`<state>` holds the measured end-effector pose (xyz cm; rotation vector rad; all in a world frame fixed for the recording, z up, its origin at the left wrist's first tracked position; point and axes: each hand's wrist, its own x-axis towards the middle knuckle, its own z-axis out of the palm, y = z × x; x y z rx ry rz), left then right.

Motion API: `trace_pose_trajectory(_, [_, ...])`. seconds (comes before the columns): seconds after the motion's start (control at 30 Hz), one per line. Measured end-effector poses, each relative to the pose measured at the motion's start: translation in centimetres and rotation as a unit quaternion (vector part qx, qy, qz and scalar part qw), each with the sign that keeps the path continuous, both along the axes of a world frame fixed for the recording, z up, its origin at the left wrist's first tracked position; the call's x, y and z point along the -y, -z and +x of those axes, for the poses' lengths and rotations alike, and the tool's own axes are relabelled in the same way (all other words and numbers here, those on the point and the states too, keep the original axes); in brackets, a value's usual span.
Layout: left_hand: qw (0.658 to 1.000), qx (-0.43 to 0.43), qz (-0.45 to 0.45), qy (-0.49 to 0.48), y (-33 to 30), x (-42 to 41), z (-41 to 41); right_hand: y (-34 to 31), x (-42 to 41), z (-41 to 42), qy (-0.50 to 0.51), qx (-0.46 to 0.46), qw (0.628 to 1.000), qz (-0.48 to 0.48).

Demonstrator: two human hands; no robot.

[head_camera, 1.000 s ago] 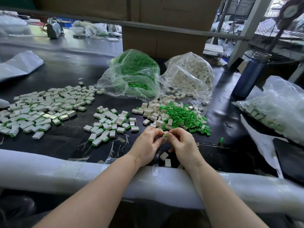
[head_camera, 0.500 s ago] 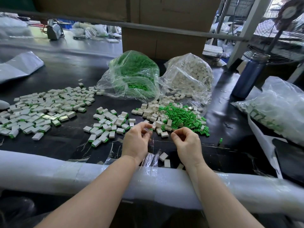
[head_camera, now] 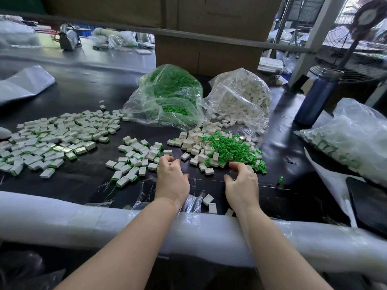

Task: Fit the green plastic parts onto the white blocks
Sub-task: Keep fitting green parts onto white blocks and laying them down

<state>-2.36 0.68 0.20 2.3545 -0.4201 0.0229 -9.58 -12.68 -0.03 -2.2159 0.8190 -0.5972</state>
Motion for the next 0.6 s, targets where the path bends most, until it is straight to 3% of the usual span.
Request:
trace_pose_trajectory(0.13, [0.995,0.057,0.086,-0.001,0.0,0.3,-0.3,0.0,-0.1,0.1,0.016,-0.012,1.0,-0.015])
trace_pose_trajectory(0.27, [0.982,0.117,0.1,0.108,0.3,0.7,-0.6,0.1,-0.4,0.6,-0.013,-0.053,0.997,-0.056])
trace_pose_trajectory(0.43, [0.954,0.106,0.15,0.238,0.7,1.2,-0.2,0.2,-0.5,1.0,-0.057,-0.158,0.981,-0.099])
trace_pose_trajectory(0.6, [0.946,0.082,0.155,0.273,0.9,1.4,0.0,0.3,-0.4,1.3,-0.066,-0.203,0.97,-0.12])
